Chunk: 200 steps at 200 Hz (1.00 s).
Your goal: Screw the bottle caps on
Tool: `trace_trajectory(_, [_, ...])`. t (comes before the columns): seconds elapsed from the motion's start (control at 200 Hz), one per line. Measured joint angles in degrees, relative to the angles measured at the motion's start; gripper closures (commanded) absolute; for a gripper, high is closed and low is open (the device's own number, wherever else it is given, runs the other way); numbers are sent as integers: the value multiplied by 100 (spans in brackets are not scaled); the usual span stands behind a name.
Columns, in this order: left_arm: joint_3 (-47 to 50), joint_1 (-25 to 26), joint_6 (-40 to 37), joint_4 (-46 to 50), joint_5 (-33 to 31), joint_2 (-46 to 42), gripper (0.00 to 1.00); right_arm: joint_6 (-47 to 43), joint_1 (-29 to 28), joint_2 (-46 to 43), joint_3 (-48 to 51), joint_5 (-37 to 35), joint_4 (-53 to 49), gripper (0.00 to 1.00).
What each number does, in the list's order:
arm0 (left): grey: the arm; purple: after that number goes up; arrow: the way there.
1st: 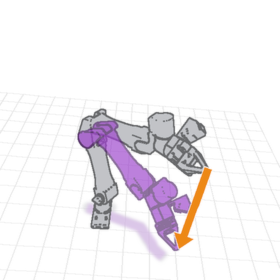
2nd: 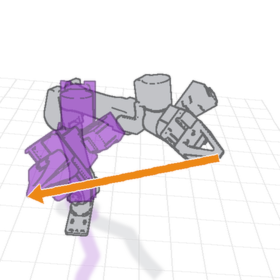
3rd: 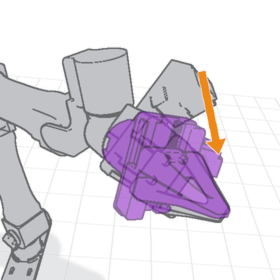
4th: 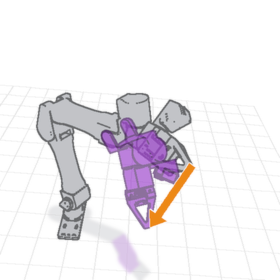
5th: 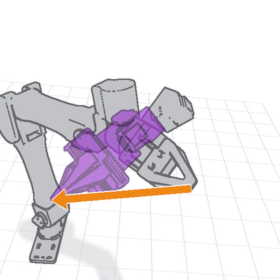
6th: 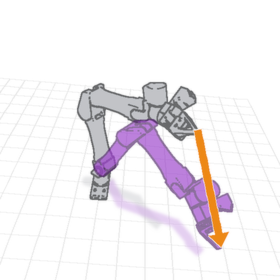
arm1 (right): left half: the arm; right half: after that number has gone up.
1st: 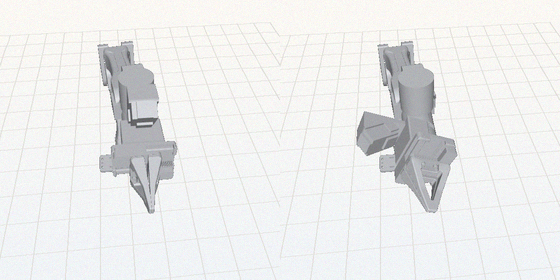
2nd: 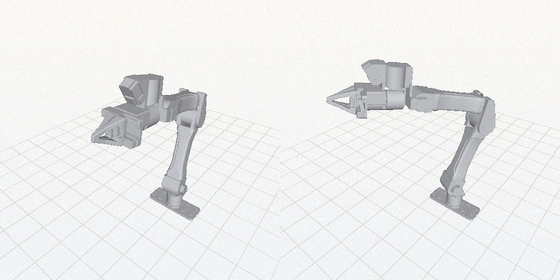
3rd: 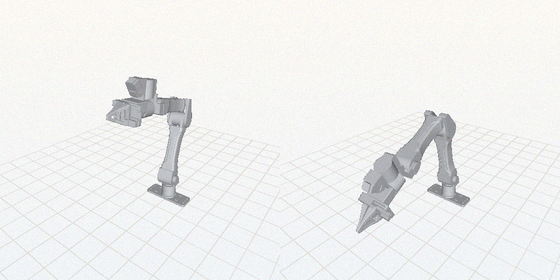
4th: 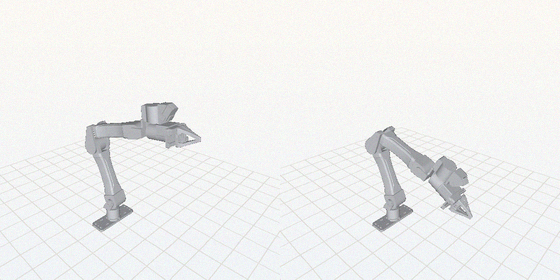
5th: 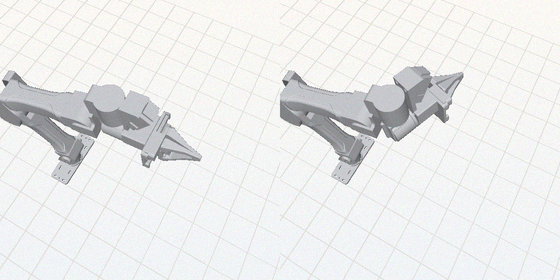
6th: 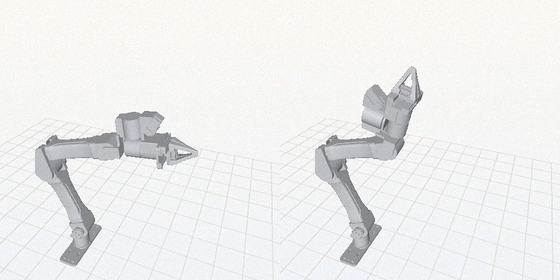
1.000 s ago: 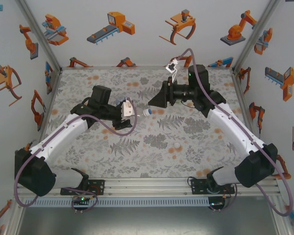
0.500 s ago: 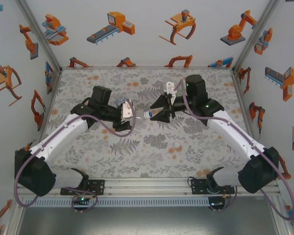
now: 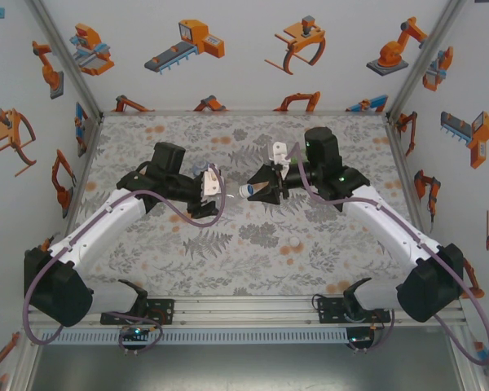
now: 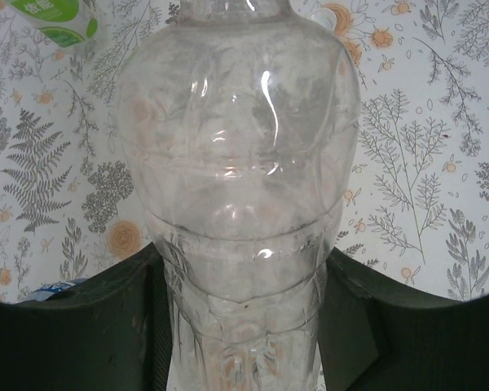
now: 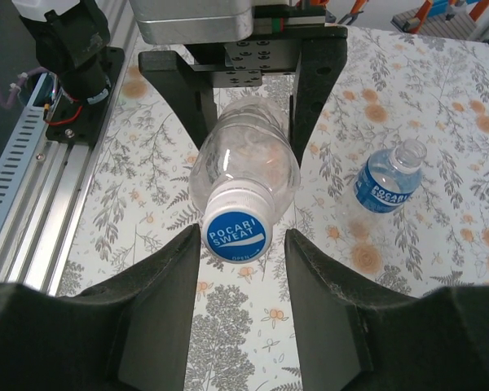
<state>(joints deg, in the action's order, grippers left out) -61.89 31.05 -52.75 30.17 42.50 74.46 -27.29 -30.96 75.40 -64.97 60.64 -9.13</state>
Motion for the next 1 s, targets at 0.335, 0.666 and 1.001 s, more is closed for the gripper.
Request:
trace_trajectory(0.335, [-31,0,0,66,-13,39,100,-26,-11,0,0,0,46,62])
trace_trajectory(0.666, [-37,0,2,142,-52,44,100,310,-66,0,-13,-138,-35,96])
trace_trajectory(1.001, [-44,-39,44,184,-275,61,100,4463,-291,35,-39,-1641,184,100])
